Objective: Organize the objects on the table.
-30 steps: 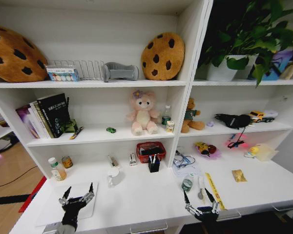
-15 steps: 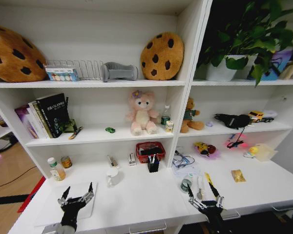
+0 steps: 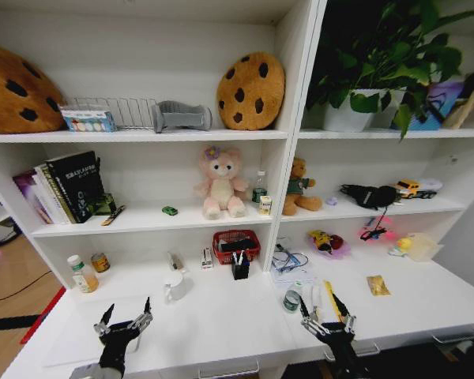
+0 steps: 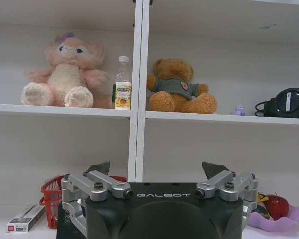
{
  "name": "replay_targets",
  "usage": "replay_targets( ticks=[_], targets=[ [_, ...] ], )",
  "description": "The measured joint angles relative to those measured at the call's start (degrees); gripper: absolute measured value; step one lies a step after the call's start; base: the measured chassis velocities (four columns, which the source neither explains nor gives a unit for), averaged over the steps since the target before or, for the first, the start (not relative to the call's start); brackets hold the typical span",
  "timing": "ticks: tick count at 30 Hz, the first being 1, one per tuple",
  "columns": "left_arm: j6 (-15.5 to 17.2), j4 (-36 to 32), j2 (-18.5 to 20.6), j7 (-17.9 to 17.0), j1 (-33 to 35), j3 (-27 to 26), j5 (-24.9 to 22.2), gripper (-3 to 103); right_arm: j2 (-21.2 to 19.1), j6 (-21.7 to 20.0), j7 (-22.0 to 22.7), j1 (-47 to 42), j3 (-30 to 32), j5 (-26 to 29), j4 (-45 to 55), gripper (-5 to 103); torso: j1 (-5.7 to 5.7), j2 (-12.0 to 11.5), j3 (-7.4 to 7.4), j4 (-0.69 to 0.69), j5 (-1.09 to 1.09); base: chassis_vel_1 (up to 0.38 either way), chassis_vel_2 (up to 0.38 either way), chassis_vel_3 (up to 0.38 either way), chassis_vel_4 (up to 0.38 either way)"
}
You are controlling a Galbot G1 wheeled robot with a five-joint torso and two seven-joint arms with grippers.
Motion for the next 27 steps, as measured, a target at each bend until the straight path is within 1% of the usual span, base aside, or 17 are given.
replay_targets(
  ticks=[5, 11, 20, 22, 23, 24, 26, 27],
  targets=[
    [0.0, 0.4, 0.16, 0.02, -0.08, 0.1, 0.01, 100, -0.23, -0.37, 0.08, 0.72, -0.25, 0.18, -0.26, 100, 0.0, 0.0, 0.0, 0.0, 0.0, -0.012, -0.009, 0.011, 0.009],
    [0.0, 0.87, 0.41, 0.03, -0.3, 0.12, -0.04, 100, -0.4, -0.68, 0.31, 1.19, -0.74, 0.16, -0.35, 100, 0.0, 0.0, 0.0, -0.01, 0.0, -0.106, -0.103, 0.072, 0.117],
    [0.0, 1.36, 0.58, 0.11, -0.49, 0.26, -0.23, 100, -1.09, -1.83, 1.03, 2.36, -1.63, 0.47, -0.5, 100, 0.0, 0.0, 0.0, -0.01, 0.02, -0.168, -0.165, 0.165, 0.166],
    [0.0, 1.54, 0.66, 0.11, -0.64, 0.32, -0.37, 100, -1.62, -3.83, 1.23, 3.58, -2.76, 2.6, -0.67, 100, 0.0, 0.01, 0.0, 0.01, 0.02, -0.094, -0.115, 0.086, 0.106],
    [0.0, 1.6, 0.69, 0.12, -0.67, 0.4, -0.46, 100, -2.18, -5.81, 1.21, 4.99, -3.35, 4.35, -1.3, 100, 0.0, 0.0, 0.01, 0.01, 0.04, -0.036, -0.078, 0.072, 0.01],
    [0.0, 1.6, 0.69, 0.12, -0.67, 0.4, -0.46, 100, -2.18, -5.81, 1.21, 4.99, -3.35, 4.35, -1.3, 100, 0.0, 0.0, 0.01, 0.01, 0.04, -0.036, -0.078, 0.072, 0.01],
    [0.0, 1.62, 0.83, 0.13, -0.67, 0.49, -0.5, 100, -3.41, -8.0, 0.45, 7.59, -4.48, 5.41, -3.02, 100, 0.0, 0.0, 0.0, -0.02, 0.01, 0.0, 0.0, 0.0, 0.0],
    [0.0, 1.62, 0.83, 0.13, -0.67, 0.49, -0.5, 100, -3.41, -8.0, 0.45, 7.59, -4.48, 5.41, -3.02, 100, 0.0, 0.0, 0.0, -0.02, 0.01, 0.0, 0.0, 0.0, 0.0]
  ],
)
